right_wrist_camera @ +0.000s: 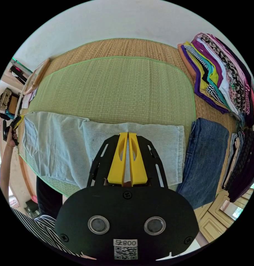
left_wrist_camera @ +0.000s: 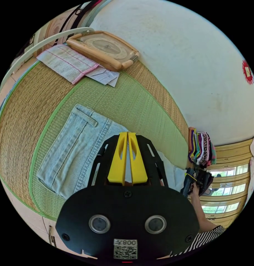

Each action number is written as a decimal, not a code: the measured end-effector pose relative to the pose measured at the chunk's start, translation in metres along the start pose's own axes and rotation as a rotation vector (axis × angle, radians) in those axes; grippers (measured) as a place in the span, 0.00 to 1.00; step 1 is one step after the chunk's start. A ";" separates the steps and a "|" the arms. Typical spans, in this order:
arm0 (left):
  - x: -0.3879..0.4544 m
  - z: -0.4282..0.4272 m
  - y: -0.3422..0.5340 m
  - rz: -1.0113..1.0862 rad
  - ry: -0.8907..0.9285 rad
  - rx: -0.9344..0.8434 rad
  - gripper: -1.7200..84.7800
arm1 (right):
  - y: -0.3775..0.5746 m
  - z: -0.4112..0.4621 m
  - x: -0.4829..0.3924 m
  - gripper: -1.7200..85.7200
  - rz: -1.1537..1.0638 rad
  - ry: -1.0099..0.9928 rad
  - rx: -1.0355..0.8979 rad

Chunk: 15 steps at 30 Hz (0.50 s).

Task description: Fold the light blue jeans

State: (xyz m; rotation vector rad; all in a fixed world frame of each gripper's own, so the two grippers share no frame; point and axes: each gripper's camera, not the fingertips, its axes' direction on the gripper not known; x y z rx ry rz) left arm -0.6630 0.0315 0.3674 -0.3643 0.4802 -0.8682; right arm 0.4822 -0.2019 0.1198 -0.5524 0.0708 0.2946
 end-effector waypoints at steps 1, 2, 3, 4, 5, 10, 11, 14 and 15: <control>-0.003 -0.011 0.006 0.003 0.036 0.025 0.02 | 0.009 -0.010 0.008 0.02 0.011 -0.015 0.026; -0.006 -0.023 0.013 0.009 0.071 0.047 0.02 | 0.021 -0.022 0.016 0.02 0.026 -0.038 0.058; -0.007 -0.030 0.018 0.011 0.087 0.058 0.02 | 0.027 -0.028 0.021 0.02 0.034 -0.052 0.074; -0.011 -0.043 0.027 0.023 0.126 0.080 0.02 | 0.041 -0.040 0.030 0.02 0.052 -0.086 0.108; -0.015 -0.057 0.038 0.038 0.164 0.104 0.02 | 0.058 -0.052 0.039 0.02 0.070 -0.114 0.149; -0.046 -0.111 0.094 0.030 0.286 0.194 0.02 | 0.141 -0.091 0.072 0.02 0.126 -0.247 0.299; -0.056 -0.122 0.110 0.030 0.300 0.205 0.02 | 0.164 -0.097 0.080 0.02 0.145 -0.293 0.332; -0.081 -0.141 0.153 -0.017 0.324 0.200 0.02 | 0.218 -0.097 0.092 0.02 0.186 -0.373 0.347; -0.086 -0.143 0.161 -0.029 0.320 0.194 0.02 | 0.228 -0.095 0.093 0.02 0.195 -0.381 0.342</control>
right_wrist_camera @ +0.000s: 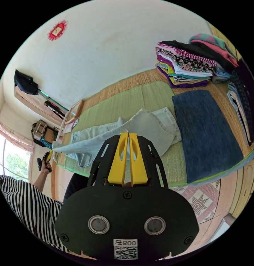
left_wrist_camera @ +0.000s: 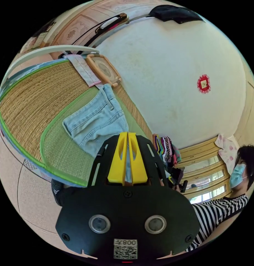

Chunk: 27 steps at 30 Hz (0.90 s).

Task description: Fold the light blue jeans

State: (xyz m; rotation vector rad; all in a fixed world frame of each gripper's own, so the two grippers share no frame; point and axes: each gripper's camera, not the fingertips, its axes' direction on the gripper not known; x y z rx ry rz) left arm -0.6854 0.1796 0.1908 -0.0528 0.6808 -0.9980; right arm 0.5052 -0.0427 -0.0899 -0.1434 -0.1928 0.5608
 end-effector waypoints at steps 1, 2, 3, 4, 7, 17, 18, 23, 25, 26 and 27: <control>-0.009 -0.007 0.014 -0.035 -0.026 -0.010 0.02 | 0.019 -0.001 0.006 0.02 0.022 -0.011 -0.014; -0.019 -0.012 0.027 -0.071 -0.042 -0.029 0.02 | 0.036 0.004 0.013 0.02 0.048 -0.007 -0.049; -0.025 -0.013 0.033 -0.092 -0.057 -0.042 0.02 | 0.044 0.007 0.017 0.02 0.061 0.002 -0.070; -0.037 -0.015 0.045 -0.141 -0.085 -0.055 0.02 | 0.059 0.017 0.025 0.02 0.079 0.017 -0.115; -0.060 -0.022 0.068 -0.254 -0.100 -0.042 0.02 | 0.089 0.044 0.044 0.02 0.136 0.035 -0.228; -0.038 -0.042 0.058 -0.206 -0.156 0.013 0.02 | 0.121 0.028 0.068 0.02 0.321 0.121 -0.179; -0.033 -0.037 0.052 -0.190 -0.159 0.004 0.02 | 0.117 0.028 0.064 0.02 0.313 0.125 -0.171; 0.017 0.035 -0.010 -0.027 -0.198 -0.130 0.02 | 0.051 0.080 -0.014 0.02 0.062 0.132 -0.208; 0.038 0.067 -0.030 0.033 -0.251 -0.190 0.02 | 0.023 0.115 -0.048 0.02 -0.054 0.162 -0.259; 0.050 0.089 -0.042 0.068 -0.305 -0.228 0.02 | 0.006 0.140 -0.071 0.02 -0.129 0.197 -0.294; 0.056 0.099 -0.048 0.084 -0.334 -0.245 0.02 | -0.002 0.153 -0.081 0.02 -0.165 0.221 -0.310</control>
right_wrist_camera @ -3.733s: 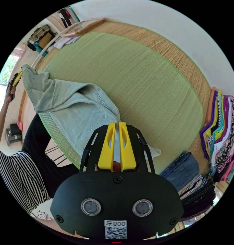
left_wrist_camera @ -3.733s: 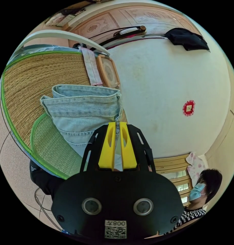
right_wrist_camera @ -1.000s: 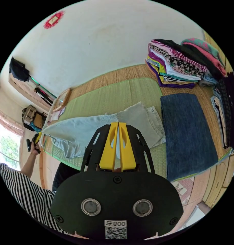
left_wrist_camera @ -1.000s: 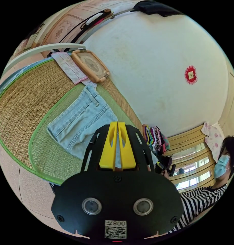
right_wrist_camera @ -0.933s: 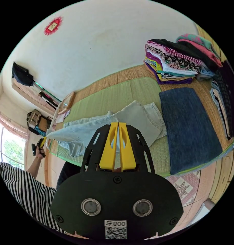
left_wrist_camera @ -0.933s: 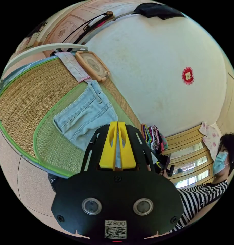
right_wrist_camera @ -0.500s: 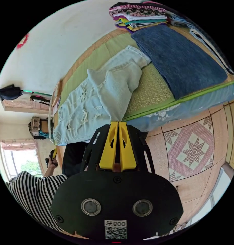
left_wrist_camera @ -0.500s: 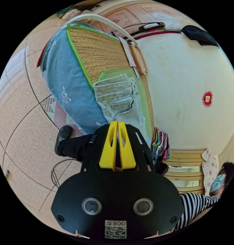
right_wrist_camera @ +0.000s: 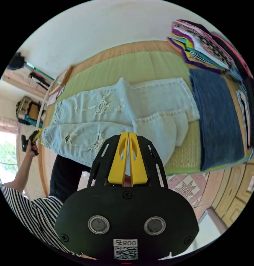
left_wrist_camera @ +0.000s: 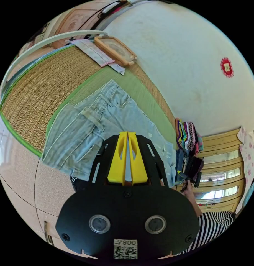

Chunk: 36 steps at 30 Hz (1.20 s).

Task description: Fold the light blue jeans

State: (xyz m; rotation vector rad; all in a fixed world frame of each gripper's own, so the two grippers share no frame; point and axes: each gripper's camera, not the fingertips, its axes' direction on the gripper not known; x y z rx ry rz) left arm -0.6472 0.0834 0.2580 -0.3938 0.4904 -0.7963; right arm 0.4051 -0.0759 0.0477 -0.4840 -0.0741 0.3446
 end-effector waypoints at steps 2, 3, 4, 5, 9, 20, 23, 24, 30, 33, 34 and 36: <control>0.027 0.028 -0.029 0.056 -0.122 -0.063 0.02 | -0.047 0.033 -0.036 0.02 -0.083 0.114 -0.065; 0.032 0.035 -0.035 0.065 -0.151 -0.080 0.02 | -0.057 0.042 -0.044 0.02 -0.104 0.138 -0.080; 0.039 0.050 -0.047 0.076 -0.204 -0.114 0.02 | -0.073 0.057 -0.057 0.02 -0.137 0.183 -0.097; 0.044 0.065 -0.057 0.080 -0.259 -0.156 0.02 | -0.087 0.074 -0.068 0.02 -0.169 0.212 -0.122; 0.054 0.095 -0.076 0.092 -0.409 -0.233 0.02 | -0.116 0.113 -0.085 0.02 -0.200 0.279 -0.175; 0.110 0.129 -0.146 0.177 -0.448 -0.182 0.02 | -0.210 0.127 -0.091 0.02 -0.181 0.211 -0.063; 0.124 0.139 -0.164 0.186 -0.463 -0.176 0.02 | -0.242 0.131 -0.089 0.02 -0.156 0.208 -0.059; 0.126 0.140 -0.167 0.185 -0.461 -0.174 0.02 | -0.248 0.131 -0.088 0.02 -0.148 0.205 -0.058; 0.143 0.147 -0.174 0.193 -0.428 -0.150 0.02 | -0.283 0.129 -0.080 0.02 -0.111 0.159 -0.066; 0.152 0.140 -0.158 0.205 -0.360 -0.109 0.02 | -0.274 0.113 -0.070 0.02 -0.097 0.098 -0.024; 0.157 0.137 -0.149 0.219 -0.308 -0.094 0.02 | -0.264 0.102 -0.063 0.02 -0.086 0.058 0.011; 0.163 0.133 -0.134 0.251 -0.266 -0.096 0.02 | -0.244 0.083 -0.047 0.02 -0.065 0.028 0.060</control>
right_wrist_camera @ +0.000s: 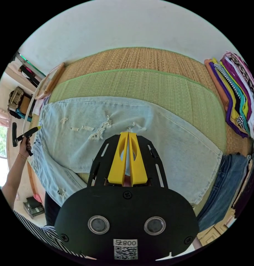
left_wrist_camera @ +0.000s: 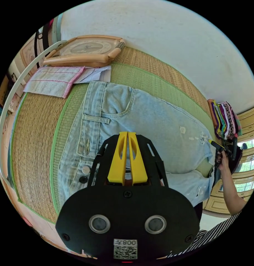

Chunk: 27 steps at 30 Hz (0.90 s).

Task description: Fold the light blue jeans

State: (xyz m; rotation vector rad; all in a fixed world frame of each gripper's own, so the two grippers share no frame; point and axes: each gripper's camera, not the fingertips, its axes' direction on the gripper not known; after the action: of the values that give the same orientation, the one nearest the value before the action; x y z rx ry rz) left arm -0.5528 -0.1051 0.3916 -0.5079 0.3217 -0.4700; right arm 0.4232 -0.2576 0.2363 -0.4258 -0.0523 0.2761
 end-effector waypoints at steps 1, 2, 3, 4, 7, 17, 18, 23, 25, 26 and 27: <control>0.006 -0.001 0.008 0.024 -0.023 -0.007 0.02 | 0.014 -0.010 0.012 0.02 0.020 0.010 0.013; 0.011 0.000 0.014 0.048 -0.066 -0.022 0.02 | 0.028 -0.019 0.026 0.02 0.044 0.041 0.021; 0.012 0.001 0.016 0.058 -0.095 -0.034 0.02 | 0.035 -0.021 0.034 0.02 0.057 0.061 0.021; 0.014 0.005 0.018 0.070 -0.139 -0.064 0.02 | 0.046 -0.024 0.050 0.02 0.093 0.098 0.004; 0.019 0.012 0.020 0.127 -0.180 -0.083 0.02 | 0.065 -0.022 0.086 0.02 0.203 0.125 -0.036; 0.026 0.013 0.021 0.029 -0.264 -0.076 0.02 | 0.054 -0.017 0.090 0.02 0.147 0.210 -0.082; 0.026 0.013 0.021 0.016 -0.269 -0.075 0.02 | 0.054 -0.018 0.091 0.02 0.148 0.203 -0.080; 0.037 0.014 0.019 -0.016 -0.293 -0.073 0.02 | 0.067 -0.035 0.106 0.02 0.177 0.197 -0.044; 0.045 0.011 0.022 -0.020 -0.286 -0.037 0.02 | 0.083 -0.045 0.121 0.02 0.227 0.200 -0.021; 0.052 0.009 0.024 -0.018 -0.265 -0.016 0.02 | 0.096 -0.051 0.135 0.02 0.269 0.217 -0.017; 0.055 0.008 0.026 -0.018 -0.251 -0.006 0.02 | 0.103 -0.053 0.143 0.02 0.291 0.230 -0.019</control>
State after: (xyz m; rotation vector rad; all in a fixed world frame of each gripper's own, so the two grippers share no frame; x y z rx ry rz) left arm -0.4937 -0.1101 0.3749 -0.5697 0.0779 -0.4178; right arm 0.5404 -0.1493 0.1447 -0.4818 0.2341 0.5114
